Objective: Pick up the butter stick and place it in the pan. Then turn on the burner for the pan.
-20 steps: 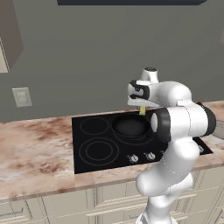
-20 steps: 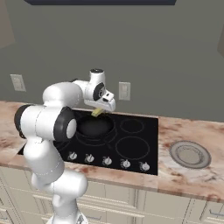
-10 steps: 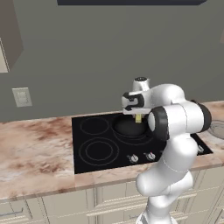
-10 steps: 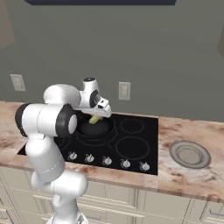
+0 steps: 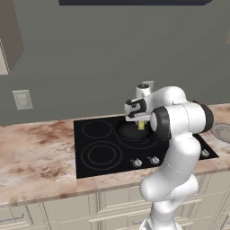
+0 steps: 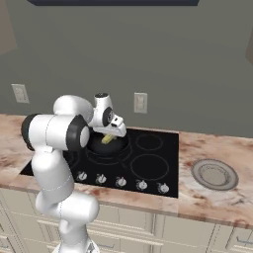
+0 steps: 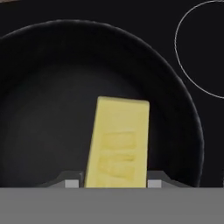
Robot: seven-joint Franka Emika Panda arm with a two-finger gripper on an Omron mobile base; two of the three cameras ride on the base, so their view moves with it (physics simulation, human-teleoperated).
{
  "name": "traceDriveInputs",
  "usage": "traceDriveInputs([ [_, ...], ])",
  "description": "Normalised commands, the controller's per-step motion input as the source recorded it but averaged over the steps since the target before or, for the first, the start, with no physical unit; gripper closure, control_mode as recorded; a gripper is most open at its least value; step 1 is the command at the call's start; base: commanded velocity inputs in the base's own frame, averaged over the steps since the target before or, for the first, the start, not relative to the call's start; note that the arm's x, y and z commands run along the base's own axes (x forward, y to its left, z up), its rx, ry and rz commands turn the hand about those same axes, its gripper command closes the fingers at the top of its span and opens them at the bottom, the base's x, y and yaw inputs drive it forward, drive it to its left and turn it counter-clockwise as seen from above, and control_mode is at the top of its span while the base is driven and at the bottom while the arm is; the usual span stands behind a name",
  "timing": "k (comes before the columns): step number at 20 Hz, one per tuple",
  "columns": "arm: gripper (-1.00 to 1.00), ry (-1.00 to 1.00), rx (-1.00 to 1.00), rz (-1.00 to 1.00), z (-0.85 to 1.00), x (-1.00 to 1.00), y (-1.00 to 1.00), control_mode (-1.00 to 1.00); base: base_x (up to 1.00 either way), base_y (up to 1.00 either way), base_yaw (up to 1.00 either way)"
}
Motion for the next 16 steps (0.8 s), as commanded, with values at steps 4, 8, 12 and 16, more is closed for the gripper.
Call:
traceDriveInputs([
  [4,1.00,0.05,0.00,0.00,-0.18,0.12,0.10,-1.00,0.00,0.00,0.00],
  [8,1.00,0.06,0.00,0.00,-0.18,0.08,0.09,-1.00,0.00,0.00,0.00],
  [12,1.00,0.05,0.00,0.00,-0.14,0.07,0.06,-1.00,0.00,0.00,0.00],
  [16,-1.00,0.06,0.00,0.00,-0.13,0.08,0.10,-1.00,0.00,0.00,0.00],
])
